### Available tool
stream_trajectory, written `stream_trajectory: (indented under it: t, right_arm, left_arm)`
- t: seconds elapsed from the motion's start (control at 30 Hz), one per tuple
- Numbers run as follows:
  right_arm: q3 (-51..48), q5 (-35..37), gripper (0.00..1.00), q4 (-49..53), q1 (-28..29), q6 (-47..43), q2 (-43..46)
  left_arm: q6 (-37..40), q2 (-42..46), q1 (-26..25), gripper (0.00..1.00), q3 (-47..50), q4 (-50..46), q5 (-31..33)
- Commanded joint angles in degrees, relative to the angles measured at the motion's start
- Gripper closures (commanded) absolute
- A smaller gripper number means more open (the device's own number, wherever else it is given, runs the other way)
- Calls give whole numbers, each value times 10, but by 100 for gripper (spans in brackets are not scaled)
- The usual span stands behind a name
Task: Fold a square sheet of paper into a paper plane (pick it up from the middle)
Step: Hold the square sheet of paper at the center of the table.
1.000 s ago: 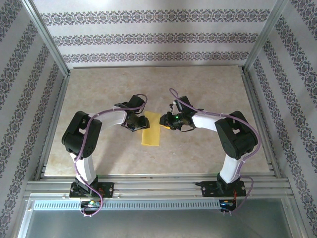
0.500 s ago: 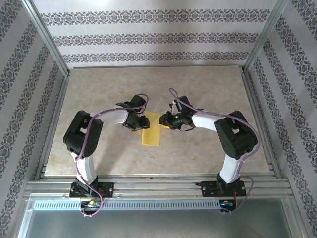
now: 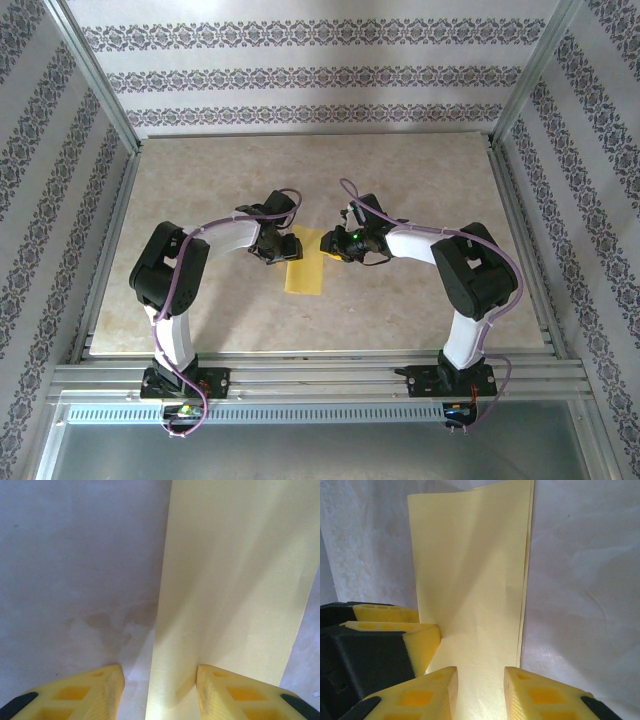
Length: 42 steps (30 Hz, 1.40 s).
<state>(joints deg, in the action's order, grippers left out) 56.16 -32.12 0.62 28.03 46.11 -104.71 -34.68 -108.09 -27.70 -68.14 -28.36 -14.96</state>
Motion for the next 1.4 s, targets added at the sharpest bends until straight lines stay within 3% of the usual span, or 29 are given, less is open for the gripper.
stream_trajectory:
  t: [0.0, 0.33, 1.37]
  right_arm:
    - [14, 8, 68, -3, 6, 3, -11]
    - [16, 9, 69, -4, 7, 6, -12]
    - [45, 19, 71, 10, 36, 15, -41]
  left_arm:
    - [21, -36, -8, 55, 7, -30, 4]
    - [-20, -44, -8, 54, 4, -32, 9]
    - [22, -67, -9, 53, -3, -46, -7]
